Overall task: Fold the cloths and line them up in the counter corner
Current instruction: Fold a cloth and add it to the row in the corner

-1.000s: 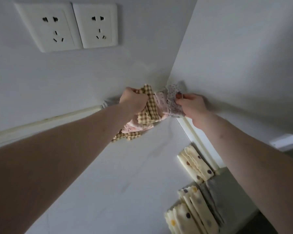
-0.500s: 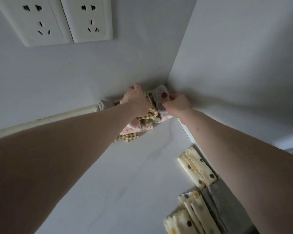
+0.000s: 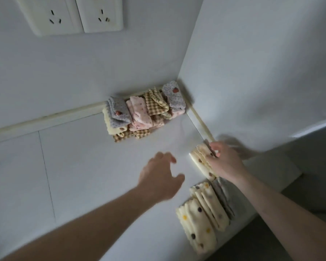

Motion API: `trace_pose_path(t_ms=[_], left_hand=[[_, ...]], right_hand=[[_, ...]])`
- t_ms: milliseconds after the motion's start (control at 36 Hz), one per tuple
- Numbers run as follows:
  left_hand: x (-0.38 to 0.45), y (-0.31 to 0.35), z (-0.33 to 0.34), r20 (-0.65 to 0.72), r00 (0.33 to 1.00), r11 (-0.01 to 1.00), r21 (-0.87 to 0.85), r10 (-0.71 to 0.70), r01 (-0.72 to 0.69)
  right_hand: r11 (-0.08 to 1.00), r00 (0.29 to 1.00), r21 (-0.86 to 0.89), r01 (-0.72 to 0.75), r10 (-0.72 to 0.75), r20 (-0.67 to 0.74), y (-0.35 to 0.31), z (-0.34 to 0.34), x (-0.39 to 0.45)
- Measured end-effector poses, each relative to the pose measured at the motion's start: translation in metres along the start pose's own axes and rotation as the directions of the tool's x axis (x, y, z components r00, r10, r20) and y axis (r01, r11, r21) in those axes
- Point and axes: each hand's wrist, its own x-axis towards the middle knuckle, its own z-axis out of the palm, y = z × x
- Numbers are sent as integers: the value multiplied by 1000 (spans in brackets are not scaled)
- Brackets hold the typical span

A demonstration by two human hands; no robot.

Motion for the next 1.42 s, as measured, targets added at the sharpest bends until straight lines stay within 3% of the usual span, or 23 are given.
trace_pose_path(t_ms=[167,361,472,556,750,917,1056,1167,1333,1417], left_hand=[[-37,3,59,171,973,987,60,-156,148],[-54,6,99,109,972,978,14,-209,208],[-51,-7,96,61,964,959,-101,-259,264],[-45,-20,77,34,964,943,-203,-264,265],[-38,-48,15,-18,958,889,-378,-287,259],[-31,-51,-62,-73,969,867,-467,-235,175],[8,-50,-144,-248,945,788,-615,-213,16],[50,-50,-188,-287,917,743,-670,-276,13],[96,-48,-203,-273,883,706,-703,-381,87],[106,-47,-199,-276,866,716,-687,-416,125]], right_hand=[[998,998,-8,-55,55,-31,19,17,-11],[998,998,4,-59,59,-11,20,33,-14],[988,997,133,-75,77,-4,14,39,-17],[977,997,199,-74,75,2,11,38,-18],[998,979,5,-59,57,194,-4,32,-29],[977,956,202,-65,3,293,-44,22,-25],[862,955,506,-18,-136,265,-94,7,-5],[717,964,697,-21,-169,203,-145,6,19],[727,981,686,-4,-129,142,-200,19,61],[792,978,610,37,-154,140,-214,27,73]])
